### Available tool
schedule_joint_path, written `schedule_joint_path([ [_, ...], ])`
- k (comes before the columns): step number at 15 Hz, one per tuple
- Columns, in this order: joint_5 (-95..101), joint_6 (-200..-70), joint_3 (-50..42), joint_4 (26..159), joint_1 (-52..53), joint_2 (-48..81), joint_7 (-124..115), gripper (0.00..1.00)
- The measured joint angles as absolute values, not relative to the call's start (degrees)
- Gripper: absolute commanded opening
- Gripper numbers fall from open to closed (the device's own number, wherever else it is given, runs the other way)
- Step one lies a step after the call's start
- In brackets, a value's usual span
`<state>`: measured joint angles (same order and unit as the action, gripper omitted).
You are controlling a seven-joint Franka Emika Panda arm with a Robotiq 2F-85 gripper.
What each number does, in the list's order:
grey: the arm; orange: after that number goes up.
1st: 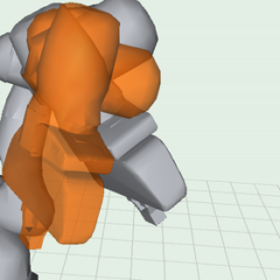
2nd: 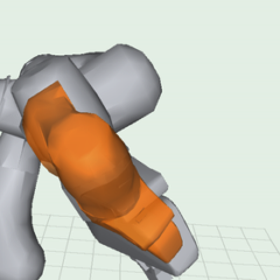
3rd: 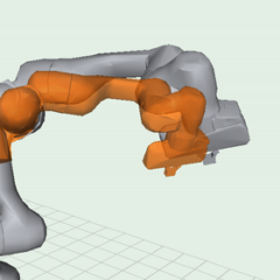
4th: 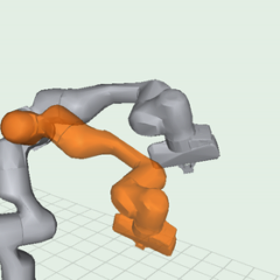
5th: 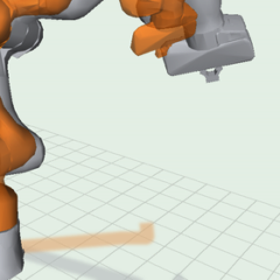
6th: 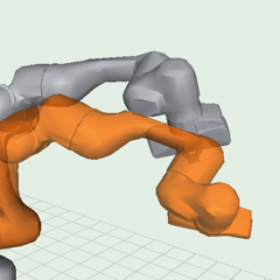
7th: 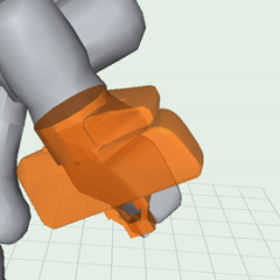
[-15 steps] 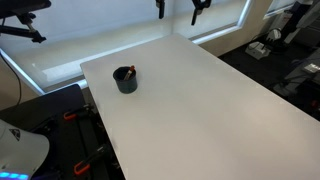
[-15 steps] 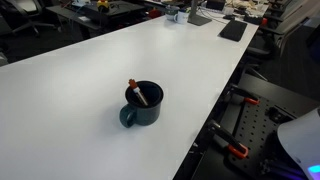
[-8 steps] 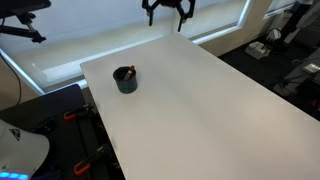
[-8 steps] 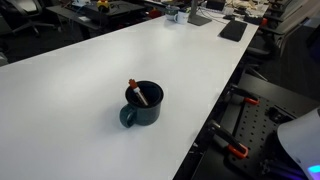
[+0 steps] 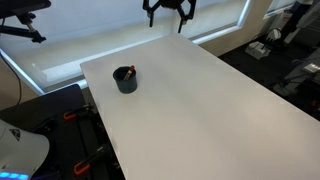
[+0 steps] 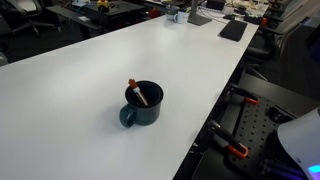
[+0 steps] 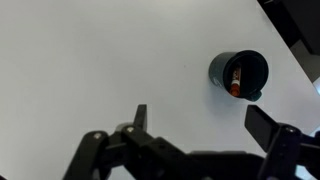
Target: Remove the marker from the cup and put it on the table
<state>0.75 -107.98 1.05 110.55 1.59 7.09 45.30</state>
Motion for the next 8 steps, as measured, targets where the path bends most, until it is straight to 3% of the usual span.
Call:
schedule_joint_path([
  [8,0.7,-107.1,5.9,105.6,2.2,14.5,54.2,1.0],
])
